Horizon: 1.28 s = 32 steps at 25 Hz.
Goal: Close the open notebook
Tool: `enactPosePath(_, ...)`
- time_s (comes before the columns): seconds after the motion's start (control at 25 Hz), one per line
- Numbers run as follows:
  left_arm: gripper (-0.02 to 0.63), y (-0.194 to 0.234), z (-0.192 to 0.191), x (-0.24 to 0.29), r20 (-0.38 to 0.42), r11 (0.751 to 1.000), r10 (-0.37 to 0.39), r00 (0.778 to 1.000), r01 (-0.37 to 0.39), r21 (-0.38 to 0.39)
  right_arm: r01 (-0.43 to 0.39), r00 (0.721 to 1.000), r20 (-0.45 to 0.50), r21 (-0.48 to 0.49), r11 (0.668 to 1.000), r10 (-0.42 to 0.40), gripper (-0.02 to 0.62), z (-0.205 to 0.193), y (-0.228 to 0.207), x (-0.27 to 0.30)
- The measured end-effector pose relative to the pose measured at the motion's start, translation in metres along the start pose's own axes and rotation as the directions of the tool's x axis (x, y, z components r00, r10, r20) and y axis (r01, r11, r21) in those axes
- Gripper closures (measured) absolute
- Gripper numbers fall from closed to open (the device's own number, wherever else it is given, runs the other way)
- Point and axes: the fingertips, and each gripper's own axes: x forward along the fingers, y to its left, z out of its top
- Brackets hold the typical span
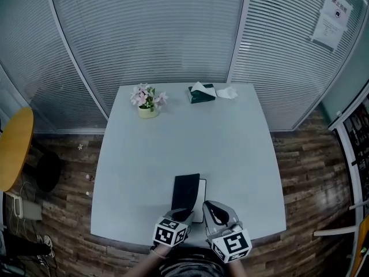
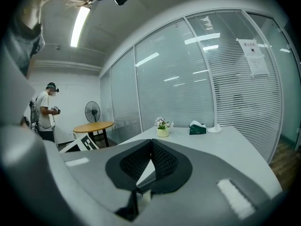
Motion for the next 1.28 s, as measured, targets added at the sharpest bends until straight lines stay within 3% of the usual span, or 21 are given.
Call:
enactPosePath(0.28, 0.523, -0.005, -0.010, 0.022, -0.074, 1.000, 0.005, 0.997, -0.004, 0.005, 0.021, 1.000, -0.009, -0.004, 1.000, -0.021, 0.594, -0.003, -0.010, -0.011)
enactPosePath(0.64, 0.507, -0.009, -0.030, 0.058, -0.144, 0.998, 0.064, 0.988, -0.059, 0.039, 0.046, 0.999, -0.009, 0.019, 0.999, -0.046, 0.594, -0.005, -0.023, -0.020)
enactPosePath(0.84, 0.485, -0.010, -0.041, 0.071, -0.164, 0.995, 0.093, 0.982, -0.085, 0.055, 0.066, 0.998, -0.017, 0.028, 0.997, -0.066, 0.594, -0.008, -0.027, -0.025)
enactPosePath(1.0, 0.446, -0.015, -0.052, 0.080, -0.195, 0.994, 0.079, 0.978, -0.063, 0.091, 0.079, 0.997, -0.018, 0.028, 0.997, -0.078, 0.594, -0.010, -0.028, -0.027)
enactPosePath(1.08, 0.423, -0.018, -0.054, 0.081, -0.199, 0.996, 0.056, 0.978, -0.043, 0.073, 0.082, 0.996, -0.021, 0.028, 0.996, -0.081, 0.594, -0.012, -0.026, -0.029)
enactPosePath(1.28, 0.447, -0.012, -0.050, 0.081, -0.156, 0.999, 0.018, 0.988, -0.025, -0.043, 0.084, 0.996, -0.021, 0.025, 0.996, -0.083, 0.594, -0.013, -0.023, -0.032)
